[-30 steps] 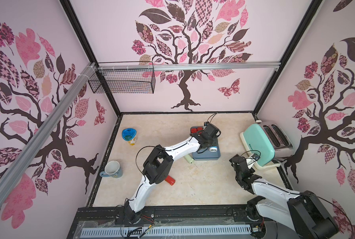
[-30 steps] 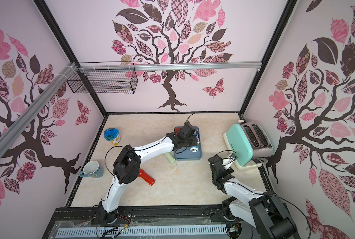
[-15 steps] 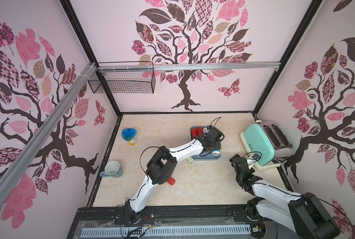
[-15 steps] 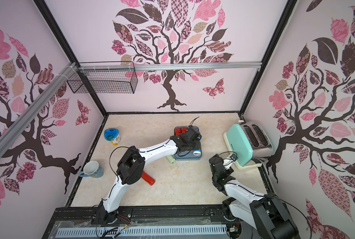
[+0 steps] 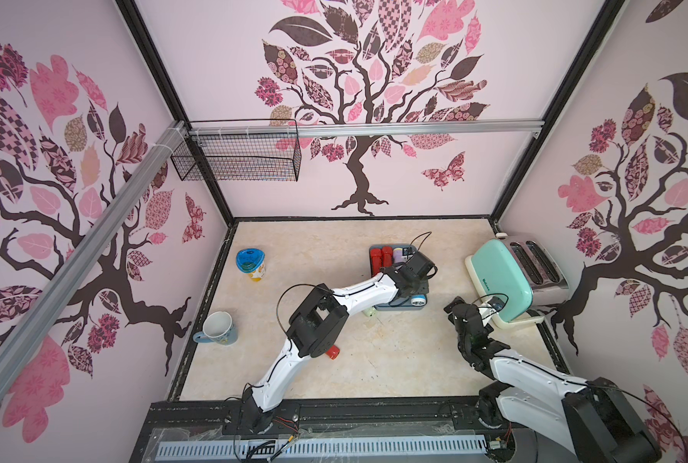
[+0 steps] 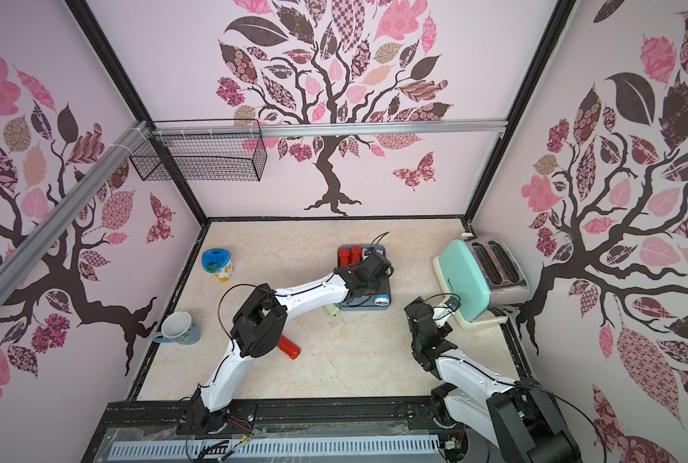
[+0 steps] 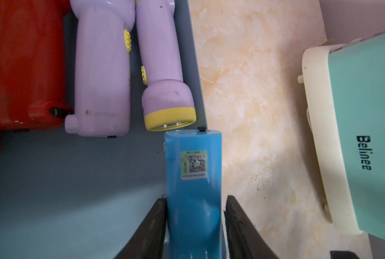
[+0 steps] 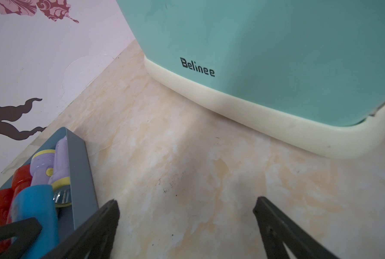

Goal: Put the flashlights into the storage boxes
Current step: Place the flashlight at the storage box, then pick up the flashlight from the center of the board.

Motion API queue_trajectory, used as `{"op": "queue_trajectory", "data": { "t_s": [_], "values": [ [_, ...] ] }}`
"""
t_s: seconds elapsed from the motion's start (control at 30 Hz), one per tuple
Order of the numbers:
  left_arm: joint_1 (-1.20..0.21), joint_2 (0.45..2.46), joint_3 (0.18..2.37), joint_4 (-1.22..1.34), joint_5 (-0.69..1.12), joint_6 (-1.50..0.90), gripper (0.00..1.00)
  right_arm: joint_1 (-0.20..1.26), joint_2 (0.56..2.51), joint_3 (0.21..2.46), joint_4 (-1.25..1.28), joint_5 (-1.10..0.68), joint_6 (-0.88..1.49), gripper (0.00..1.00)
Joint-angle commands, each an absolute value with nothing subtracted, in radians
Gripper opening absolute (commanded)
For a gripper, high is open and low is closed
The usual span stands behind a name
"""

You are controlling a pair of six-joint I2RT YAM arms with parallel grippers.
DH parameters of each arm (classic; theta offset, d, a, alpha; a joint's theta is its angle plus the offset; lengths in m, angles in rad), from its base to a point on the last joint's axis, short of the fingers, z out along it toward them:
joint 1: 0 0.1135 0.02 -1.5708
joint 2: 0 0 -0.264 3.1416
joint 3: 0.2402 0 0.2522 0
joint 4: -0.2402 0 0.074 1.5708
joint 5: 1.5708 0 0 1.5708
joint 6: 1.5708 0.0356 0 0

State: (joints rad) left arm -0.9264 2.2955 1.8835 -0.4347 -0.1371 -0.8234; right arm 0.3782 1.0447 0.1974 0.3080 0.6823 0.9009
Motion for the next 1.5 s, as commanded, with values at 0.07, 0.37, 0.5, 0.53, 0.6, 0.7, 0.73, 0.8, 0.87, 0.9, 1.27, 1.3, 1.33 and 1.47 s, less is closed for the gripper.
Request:
{"op": "queue_trajectory", "data": {
  "t_s": [0.07,0.37,0.5,0.53,0.6,0.7,0.73,0.8,0.87,0.9,1.27,1.3,1.33,1.47],
  "values": [
    [-0.925,2.293,1.924,-0.417,-0.143,-0.834,0.50,0.391,1.036,0.244,0.263,0.682,0.879,0.98],
    [-0.913,2.180,1.890,-0.441,-0.178,-0.803,0.52,0.390,1.058,0.238,0.283,0.681,0.883,0.98],
    [-0.870,2.040,1.724,-0.449,-0.187,-0.771,0.53,0.393,1.053,0.224,0.307,0.674,0.878,0.98],
    [-0.848,2.000,1.672,-0.462,-0.189,-0.780,0.53,0.392,1.053,0.218,0.313,0.676,0.879,0.98],
    [-0.799,1.910,1.561,-0.482,-0.195,-0.808,0.53,0.392,1.065,0.222,0.318,0.665,0.876,0.98],
    [-0.725,1.761,1.391,-0.504,-0.247,-0.845,0.53,0.394,1.108,0.225,0.342,0.649,0.879,0.98],
    [-0.704,1.717,1.346,-0.517,-0.280,-0.856,0.54,0.393,1.120,0.237,0.333,0.642,0.879,0.98],
    [-0.671,1.650,1.273,-0.543,-0.348,-0.888,0.55,0.394,1.130,0.268,0.294,0.628,0.868,0.99],
    [-0.643,1.614,1.216,-0.566,-0.380,-0.915,0.55,0.395,1.133,0.270,0.288,0.627,0.868,0.99],
    [-0.636,1.607,1.187,-0.564,-0.377,-0.919,0.55,0.394,1.134,0.259,0.299,0.632,0.876,0.99],
    [-0.665,1.764,1.178,-0.448,-0.163,-0.953,0.57,0.395,1.177,0.260,0.322,0.617,0.877,1.00],
    [-0.672,1.786,1.194,-0.453,-0.160,-0.947,0.57,0.395,1.177,0.253,0.335,0.617,0.878,0.99],
    [-0.676,1.806,1.210,-0.464,-0.161,-0.943,0.57,0.394,1.184,0.252,0.341,0.613,0.879,0.99],
    [-0.696,1.862,1.252,-0.503,-0.213,-0.942,0.57,0.395,1.197,0.284,0.308,0.599,0.866,0.99]
  ]
}}
